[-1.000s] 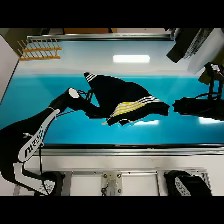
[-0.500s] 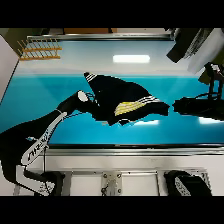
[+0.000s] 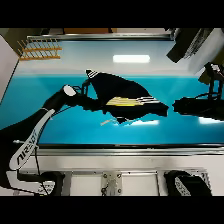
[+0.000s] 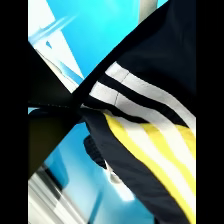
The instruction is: Fold the clothes and pants, and hang the long-sleeved shirts on hangers.
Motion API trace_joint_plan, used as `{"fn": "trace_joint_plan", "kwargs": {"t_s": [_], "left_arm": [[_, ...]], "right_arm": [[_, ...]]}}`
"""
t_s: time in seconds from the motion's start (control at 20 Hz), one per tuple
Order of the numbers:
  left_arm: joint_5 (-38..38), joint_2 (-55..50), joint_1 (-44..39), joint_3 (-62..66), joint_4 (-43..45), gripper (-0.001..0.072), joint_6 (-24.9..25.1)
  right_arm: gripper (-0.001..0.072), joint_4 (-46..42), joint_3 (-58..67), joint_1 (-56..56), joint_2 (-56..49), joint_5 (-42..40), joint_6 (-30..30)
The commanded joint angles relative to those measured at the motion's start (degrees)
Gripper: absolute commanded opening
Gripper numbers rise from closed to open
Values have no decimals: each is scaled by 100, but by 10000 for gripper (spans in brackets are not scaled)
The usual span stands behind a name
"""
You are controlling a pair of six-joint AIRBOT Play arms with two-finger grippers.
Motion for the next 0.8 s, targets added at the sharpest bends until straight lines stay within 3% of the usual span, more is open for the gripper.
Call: {"fn": "trace_joint_plan", "kwargs": {"t_s": [0.0,0.4,0.45,0.5,0.55,0.75], "left_arm": [[-140,509,433,0,9,9,181],[-728,960,1036,-2,11,9,219],[-721,960,1036,-2,7,9,219],[-719,960,1036,-2,9,9,219],[-719,960,1034,-2,7,9,219],[-717,960,1036,0,9,9,219]], "right_arm": [[12,2,4,4,-2,-2,2],[21,-153,-2,-9,-72,-302,87],[168,-407,-33,-42,-157,-284,90],[517,-590,-125,-118,-289,-262,87],[695,-623,-273,-221,-439,-258,83],[695,-555,-1246,-503,-1305,-704,-151]]}}
